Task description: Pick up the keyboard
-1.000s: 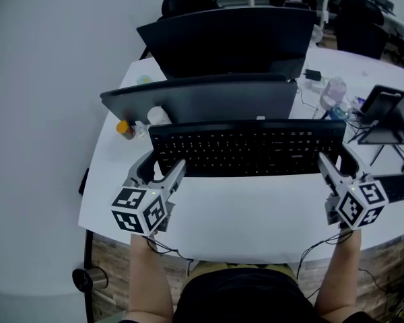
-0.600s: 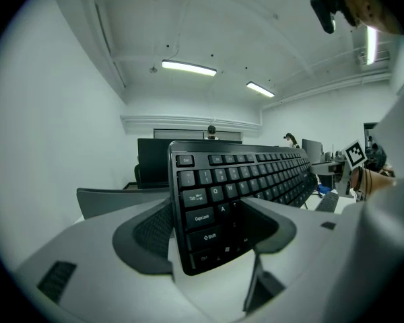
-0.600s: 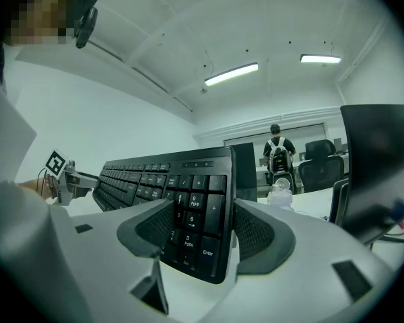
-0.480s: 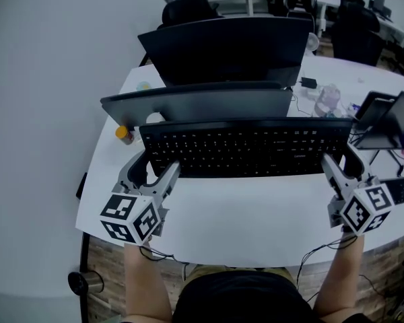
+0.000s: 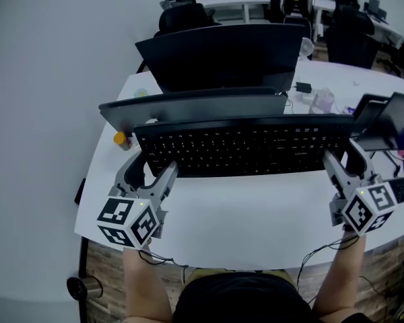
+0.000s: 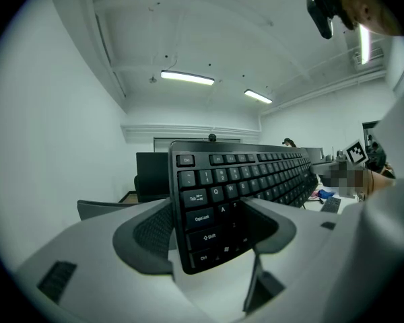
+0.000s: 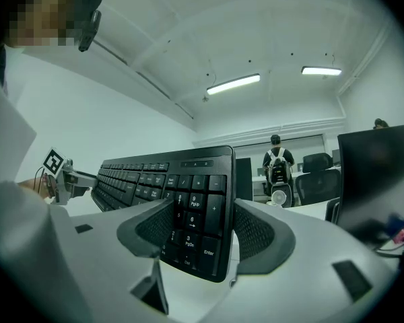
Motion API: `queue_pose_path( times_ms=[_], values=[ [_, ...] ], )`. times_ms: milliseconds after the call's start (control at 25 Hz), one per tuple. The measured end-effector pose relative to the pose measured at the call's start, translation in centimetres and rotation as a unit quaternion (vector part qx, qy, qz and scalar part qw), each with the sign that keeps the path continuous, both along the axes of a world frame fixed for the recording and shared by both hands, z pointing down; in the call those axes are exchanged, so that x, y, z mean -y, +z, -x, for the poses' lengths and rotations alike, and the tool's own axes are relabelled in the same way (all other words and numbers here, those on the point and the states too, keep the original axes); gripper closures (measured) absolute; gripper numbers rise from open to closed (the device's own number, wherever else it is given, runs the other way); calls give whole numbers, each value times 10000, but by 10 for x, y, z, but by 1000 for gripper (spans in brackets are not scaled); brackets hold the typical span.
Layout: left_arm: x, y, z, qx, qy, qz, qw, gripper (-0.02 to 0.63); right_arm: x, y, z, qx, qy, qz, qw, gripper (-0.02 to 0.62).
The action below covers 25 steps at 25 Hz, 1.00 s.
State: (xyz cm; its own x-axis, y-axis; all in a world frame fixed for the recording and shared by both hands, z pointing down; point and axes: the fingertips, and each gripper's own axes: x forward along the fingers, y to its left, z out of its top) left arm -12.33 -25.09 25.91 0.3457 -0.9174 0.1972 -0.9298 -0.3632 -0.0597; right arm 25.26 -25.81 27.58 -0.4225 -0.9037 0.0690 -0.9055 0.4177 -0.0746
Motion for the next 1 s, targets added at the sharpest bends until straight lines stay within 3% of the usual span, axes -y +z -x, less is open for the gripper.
queue_pose_path(
  times_ms=[1000],
  values=[
    [-2, -13, 3, 41, 10, -103, 9999, 301, -4, -8, 2, -57, 142, 39, 9999, 308]
  ],
)
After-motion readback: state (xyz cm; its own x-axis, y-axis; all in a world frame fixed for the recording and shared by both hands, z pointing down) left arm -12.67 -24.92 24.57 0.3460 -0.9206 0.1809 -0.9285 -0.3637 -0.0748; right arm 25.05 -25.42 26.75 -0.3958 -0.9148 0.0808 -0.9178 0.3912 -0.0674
